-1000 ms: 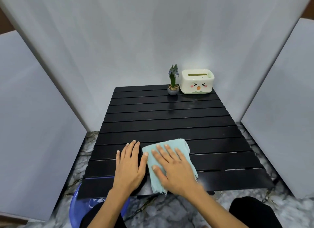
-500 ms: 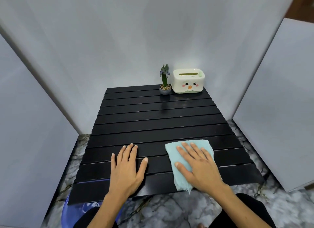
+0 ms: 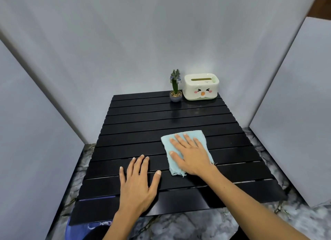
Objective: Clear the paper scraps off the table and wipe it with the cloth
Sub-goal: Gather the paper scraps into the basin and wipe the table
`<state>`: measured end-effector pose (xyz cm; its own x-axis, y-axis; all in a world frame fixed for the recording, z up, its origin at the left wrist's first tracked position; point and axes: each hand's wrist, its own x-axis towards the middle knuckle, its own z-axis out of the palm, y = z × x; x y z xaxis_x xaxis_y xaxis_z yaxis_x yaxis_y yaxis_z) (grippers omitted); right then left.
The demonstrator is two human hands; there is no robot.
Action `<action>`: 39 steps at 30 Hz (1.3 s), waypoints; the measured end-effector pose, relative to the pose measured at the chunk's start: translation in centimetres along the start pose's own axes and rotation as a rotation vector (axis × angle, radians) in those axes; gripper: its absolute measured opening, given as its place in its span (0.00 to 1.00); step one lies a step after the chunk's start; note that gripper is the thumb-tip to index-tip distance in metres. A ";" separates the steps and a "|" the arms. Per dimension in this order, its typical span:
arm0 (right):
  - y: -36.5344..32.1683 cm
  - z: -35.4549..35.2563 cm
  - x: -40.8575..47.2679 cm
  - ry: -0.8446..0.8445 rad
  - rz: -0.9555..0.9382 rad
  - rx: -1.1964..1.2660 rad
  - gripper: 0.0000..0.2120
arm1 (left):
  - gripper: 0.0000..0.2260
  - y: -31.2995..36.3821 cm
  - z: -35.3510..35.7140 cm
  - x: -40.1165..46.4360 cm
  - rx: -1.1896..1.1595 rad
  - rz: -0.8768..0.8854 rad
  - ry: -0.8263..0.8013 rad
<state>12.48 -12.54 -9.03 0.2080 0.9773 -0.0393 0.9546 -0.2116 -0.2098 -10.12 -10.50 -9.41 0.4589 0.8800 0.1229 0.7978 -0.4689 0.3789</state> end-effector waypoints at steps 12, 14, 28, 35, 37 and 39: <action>7.7 -0.9 -5.3 0.079 0.094 -0.006 0.31 | 0.35 1.7 0.4 0.6 -0.051 0.051 -0.016; 9.3 -1.2 -5.3 0.085 0.165 -0.002 0.31 | 0.35 2.3 0.6 0.7 -0.066 0.065 -0.022; 5.7 -0.6 -5.9 0.029 0.042 0.037 0.29 | 0.36 6.7 1.8 0.9 -0.096 0.119 -0.051; 6.8 -1.0 -12.4 0.064 -0.039 0.054 0.27 | 0.34 7.4 2.4 0.6 -0.105 0.136 -0.067; 7.8 -1.5 -13.4 0.078 0.001 0.041 0.27 | 0.33 7.5 2.4 0.5 -0.108 0.143 -0.066; 8.9 -1.8 -13.9 0.085 0.043 0.015 0.28 | 0.33 7.5 2.3 0.4 -0.116 0.152 -0.069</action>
<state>18.46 -27.97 -8.58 0.2665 0.9632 0.0345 0.9413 -0.2524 -0.2241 -3.03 -13.87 -8.62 0.5991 0.7908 0.1254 0.6689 -0.5803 0.4645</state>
